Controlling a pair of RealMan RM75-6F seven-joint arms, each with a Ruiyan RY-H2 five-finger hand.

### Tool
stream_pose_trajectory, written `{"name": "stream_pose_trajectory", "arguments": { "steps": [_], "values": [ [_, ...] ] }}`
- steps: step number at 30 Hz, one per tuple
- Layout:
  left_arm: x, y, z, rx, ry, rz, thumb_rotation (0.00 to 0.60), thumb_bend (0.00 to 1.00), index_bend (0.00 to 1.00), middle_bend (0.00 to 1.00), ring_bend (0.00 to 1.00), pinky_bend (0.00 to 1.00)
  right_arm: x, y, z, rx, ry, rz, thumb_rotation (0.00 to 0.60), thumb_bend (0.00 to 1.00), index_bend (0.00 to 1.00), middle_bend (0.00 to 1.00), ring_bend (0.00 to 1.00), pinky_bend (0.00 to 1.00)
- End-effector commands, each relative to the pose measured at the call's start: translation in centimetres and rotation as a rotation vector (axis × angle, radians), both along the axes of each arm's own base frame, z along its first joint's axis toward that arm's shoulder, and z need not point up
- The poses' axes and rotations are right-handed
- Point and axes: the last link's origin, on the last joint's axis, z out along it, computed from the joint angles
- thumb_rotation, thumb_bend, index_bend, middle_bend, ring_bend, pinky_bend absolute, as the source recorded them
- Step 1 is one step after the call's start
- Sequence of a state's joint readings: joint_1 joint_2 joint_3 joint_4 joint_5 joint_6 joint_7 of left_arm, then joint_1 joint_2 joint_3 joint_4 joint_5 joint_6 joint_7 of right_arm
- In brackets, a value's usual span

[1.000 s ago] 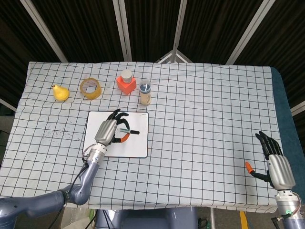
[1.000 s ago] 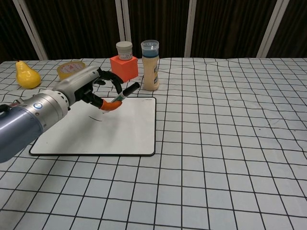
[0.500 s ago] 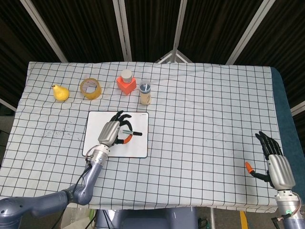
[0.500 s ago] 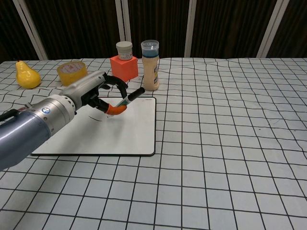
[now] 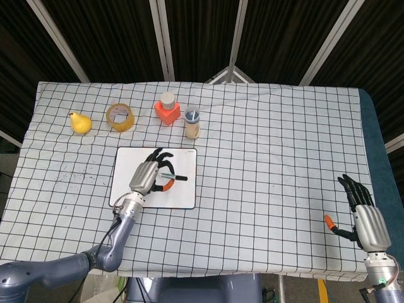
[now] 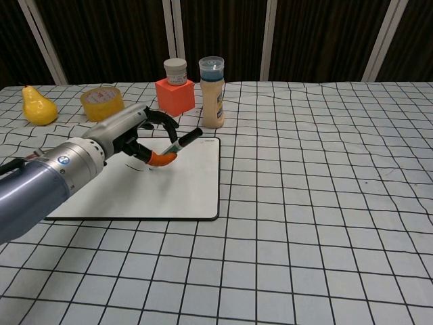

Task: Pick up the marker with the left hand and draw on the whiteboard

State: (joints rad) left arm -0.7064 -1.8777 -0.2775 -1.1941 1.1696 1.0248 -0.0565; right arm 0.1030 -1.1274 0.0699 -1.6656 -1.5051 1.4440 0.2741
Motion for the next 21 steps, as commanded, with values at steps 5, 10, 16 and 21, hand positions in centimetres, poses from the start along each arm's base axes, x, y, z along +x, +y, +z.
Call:
{"name": "stream_pose_trajectory", "arguments": {
  "steps": [5, 10, 16, 21],
  "values": [
    [-0.8, -0.5, 0.1, -0.009, 0.009, 0.009, 0.6, 0.57, 0.69, 0.19, 0.02, 0.11, 0.0, 0.1, 0.0, -0.002, 0.001, 0.0, 0.6, 0.32, 0.0, 0.0, 0.0, 0.0],
    [-2.1, -1.7, 0.3, -0.028, 0.023, 0.022, 0.6, 0.57, 0.7, 0.19, 0.02, 0.11, 0.0, 0.1, 0.0, -0.001, 0.001, 0.001, 0.6, 0.32, 0.0, 0.0, 0.0, 0.0],
    [-3.9, -3.9, 1.2, -0.051, 0.04, 0.034, 0.6, 0.57, 0.7, 0.19, 0.02, 0.11, 0.0, 0.1, 0.0, -0.006, 0.0, -0.002, 0.6, 0.32, 0.0, 0.0, 0.0, 0.0],
    [-5.4, -5.8, 2.9, -0.048, 0.039, 0.038, 0.6, 0.57, 0.7, 0.19, 0.02, 0.11, 0.0, 0.1, 0.0, -0.006, -0.004, -0.004, 0.6, 0.32, 0.0, 0.0, 0.0, 0.0]
  ]
}}
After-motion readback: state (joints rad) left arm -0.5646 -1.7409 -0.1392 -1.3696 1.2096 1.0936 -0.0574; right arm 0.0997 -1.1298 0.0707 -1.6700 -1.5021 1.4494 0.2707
